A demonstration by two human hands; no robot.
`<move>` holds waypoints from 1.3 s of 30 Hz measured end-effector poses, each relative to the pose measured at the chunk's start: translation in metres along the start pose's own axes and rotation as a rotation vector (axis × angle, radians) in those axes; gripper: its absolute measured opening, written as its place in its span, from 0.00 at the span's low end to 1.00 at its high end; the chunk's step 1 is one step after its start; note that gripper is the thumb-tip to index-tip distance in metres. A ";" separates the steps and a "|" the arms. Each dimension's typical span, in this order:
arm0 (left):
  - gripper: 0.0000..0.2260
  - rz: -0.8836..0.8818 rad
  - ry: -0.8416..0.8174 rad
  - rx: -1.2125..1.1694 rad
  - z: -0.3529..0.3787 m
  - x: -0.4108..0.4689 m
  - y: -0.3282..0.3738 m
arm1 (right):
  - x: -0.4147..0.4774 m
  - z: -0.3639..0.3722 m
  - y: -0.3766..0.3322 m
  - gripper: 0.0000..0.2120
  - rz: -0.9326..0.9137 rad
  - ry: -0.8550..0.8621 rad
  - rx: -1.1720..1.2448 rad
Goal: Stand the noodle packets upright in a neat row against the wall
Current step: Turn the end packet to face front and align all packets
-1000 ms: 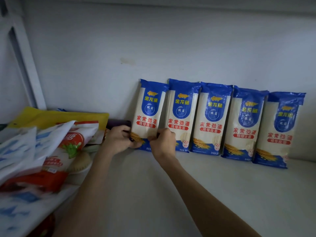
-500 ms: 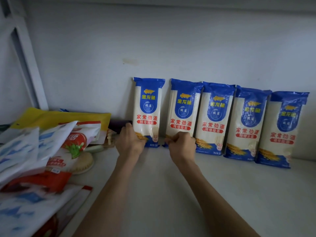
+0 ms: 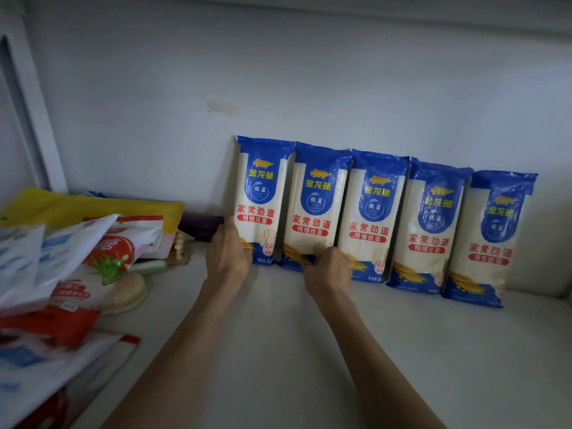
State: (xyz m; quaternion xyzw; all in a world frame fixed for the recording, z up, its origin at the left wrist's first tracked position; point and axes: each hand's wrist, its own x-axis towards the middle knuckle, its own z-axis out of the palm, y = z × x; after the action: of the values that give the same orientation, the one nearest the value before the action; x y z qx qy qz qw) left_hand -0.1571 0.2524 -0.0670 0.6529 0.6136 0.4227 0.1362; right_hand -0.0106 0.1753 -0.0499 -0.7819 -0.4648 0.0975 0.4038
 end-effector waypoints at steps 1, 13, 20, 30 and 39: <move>0.27 0.001 0.006 -0.002 0.002 0.000 0.001 | 0.001 0.001 -0.001 0.13 -0.002 -0.006 0.005; 0.26 -0.017 0.019 -0.077 0.008 0.002 -0.002 | -0.015 0.023 -0.018 0.26 -0.311 -0.442 0.054; 0.25 -0.008 0.019 -0.127 0.007 0.003 -0.004 | -0.018 0.023 -0.027 0.30 -0.337 -0.554 -0.040; 0.27 -0.041 0.062 -0.056 0.007 -0.002 0.001 | 0.003 -0.010 -0.014 0.14 0.037 -0.049 0.092; 0.11 0.046 -0.097 -0.064 0.009 0.001 0.010 | 0.001 -0.011 0.000 0.09 -0.009 -0.001 0.096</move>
State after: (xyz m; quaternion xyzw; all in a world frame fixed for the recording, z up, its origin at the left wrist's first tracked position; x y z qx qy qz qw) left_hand -0.1434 0.2543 -0.0652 0.6817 0.5775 0.4129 0.1769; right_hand -0.0047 0.1702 -0.0426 -0.7595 -0.4633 0.1185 0.4410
